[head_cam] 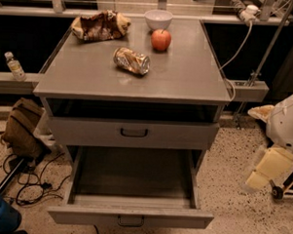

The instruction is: Close middle drawer

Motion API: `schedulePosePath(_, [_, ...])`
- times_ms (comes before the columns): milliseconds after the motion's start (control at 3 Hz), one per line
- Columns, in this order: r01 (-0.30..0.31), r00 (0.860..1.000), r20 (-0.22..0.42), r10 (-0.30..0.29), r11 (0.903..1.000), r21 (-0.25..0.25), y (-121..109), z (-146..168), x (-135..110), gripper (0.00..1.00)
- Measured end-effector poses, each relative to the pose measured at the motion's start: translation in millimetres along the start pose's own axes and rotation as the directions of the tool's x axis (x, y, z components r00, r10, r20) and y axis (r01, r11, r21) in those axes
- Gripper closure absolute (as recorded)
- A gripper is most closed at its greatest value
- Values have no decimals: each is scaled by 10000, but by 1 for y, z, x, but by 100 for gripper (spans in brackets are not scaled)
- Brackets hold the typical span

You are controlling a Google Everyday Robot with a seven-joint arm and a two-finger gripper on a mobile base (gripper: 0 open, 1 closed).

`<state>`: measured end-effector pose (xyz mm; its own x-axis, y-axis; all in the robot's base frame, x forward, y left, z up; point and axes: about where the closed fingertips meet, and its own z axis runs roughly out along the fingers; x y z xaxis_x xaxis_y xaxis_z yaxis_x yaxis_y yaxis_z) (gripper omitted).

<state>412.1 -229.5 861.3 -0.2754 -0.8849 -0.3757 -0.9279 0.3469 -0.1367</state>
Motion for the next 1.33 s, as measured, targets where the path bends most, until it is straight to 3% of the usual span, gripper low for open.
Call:
schedulePosePath(333, [3, 10000, -2, -3, 10000, 2, 0, 0, 0, 0])
schedulePosePath(667, [45, 10000, -38, -47, 9993, -378, 8, 15, 1, 0])
schedulePosePath(1000, [341, 9991, 283, -302, 9883, -1487, 39, 80, 4, 0])
schedulePosePath(1333, [589, 9972, 587, -455, 9660, -2517, 58, 151, 12, 0])
